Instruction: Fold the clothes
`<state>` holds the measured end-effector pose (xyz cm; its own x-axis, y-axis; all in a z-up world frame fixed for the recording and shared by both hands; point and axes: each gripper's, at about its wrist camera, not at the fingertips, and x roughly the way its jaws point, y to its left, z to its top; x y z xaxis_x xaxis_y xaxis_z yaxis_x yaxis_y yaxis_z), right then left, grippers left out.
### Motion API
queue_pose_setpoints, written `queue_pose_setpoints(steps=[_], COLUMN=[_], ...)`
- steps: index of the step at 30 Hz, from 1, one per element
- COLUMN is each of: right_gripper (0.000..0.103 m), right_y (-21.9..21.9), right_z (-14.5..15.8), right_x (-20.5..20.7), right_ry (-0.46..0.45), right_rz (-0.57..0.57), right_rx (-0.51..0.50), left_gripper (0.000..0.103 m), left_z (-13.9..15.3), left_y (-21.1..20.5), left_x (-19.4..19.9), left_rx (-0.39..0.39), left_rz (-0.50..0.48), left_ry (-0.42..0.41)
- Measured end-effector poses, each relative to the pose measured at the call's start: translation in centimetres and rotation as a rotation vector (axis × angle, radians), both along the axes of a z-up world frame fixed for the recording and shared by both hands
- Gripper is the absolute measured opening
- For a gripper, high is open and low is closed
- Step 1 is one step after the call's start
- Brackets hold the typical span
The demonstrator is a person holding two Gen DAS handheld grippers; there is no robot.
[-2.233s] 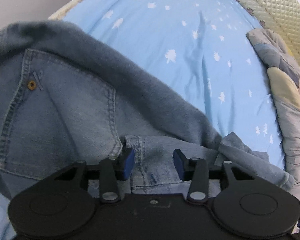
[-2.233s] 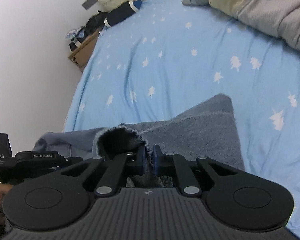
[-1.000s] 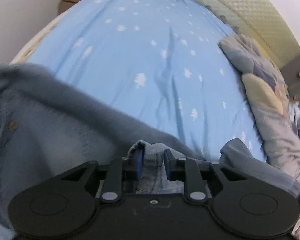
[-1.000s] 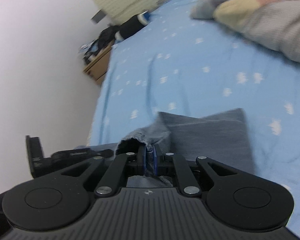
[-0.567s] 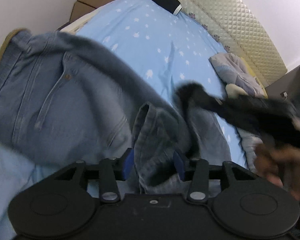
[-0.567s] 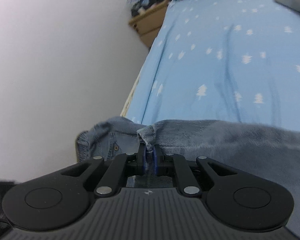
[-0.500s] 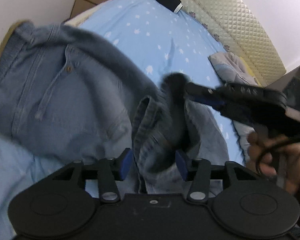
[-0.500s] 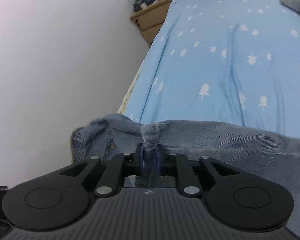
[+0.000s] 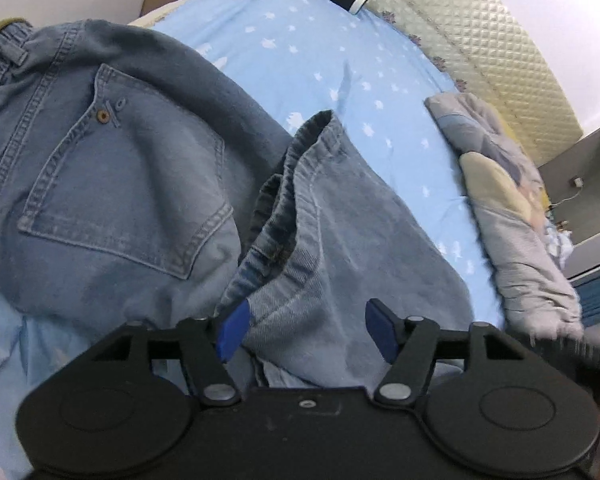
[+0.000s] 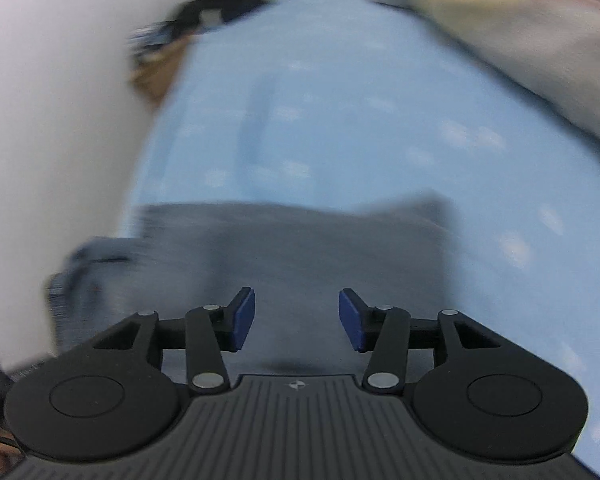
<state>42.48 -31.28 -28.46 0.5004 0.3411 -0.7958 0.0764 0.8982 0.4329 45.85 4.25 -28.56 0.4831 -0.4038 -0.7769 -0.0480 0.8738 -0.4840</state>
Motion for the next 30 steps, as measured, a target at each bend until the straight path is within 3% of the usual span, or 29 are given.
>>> queue_pose_setpoints(steps=[5,8,11,16,17,18,20,24,27,30], right_gripper=[0.053,0.064,0.073,0.076,0.076,0.076,0.076,0.076,0.076,0.076], right_y=[-4.4,-5.5,-5.5,-4.4,-4.3,-4.1,-3.7,-3.5,-3.6,-3.8], right_z=[-3.5,-4.8,-5.4,-6.5,-6.7,-6.9,-7.5,-8.1,-8.2,-8.5], right_x=[-3.1,-3.8,-3.1,-0.2,0.2,0.6,1.4,2.3,2.4,2.2], right_ry=[0.069,0.075,0.059,0.065,0.071,0.077,0.089,0.1,0.105,0.107], right_rz=[-0.137,-0.175,-0.174,-0.123,-0.112,-0.099,-0.072,-0.054,-0.059,-0.062], right_rx=[-0.01,0.044,0.098,0.126,0.131,0.133,0.131,0.126,0.135,0.141], left_gripper=[0.049,0.049,0.056,0.053,0.047,0.029,0.006,0.004,0.004,0.004], left_z=[-0.4,-0.7,-0.5,-1.4,-1.5,-1.7,-2.0,0.7,2.5,1.5], left_y=[-1.1,-1.5,-0.8,-1.2,-1.5,-1.7,-2.3,-3.1,-2.1,-1.3], left_x=[1.0,1.5,1.2,1.6,1.7,1.8,2.0,1.4,0.8,0.5], left_rx=[0.076,0.101,0.088,0.097,0.099,0.083,0.064,0.082,0.06,0.085], left_rz=[-0.015,-0.045,-0.063,-0.121,-0.141,-0.16,-0.198,-0.201,-0.134,-0.087], left_ry=[-0.017,-0.012,-0.025,0.034,0.044,0.069,0.114,0.093,0.109,0.173])
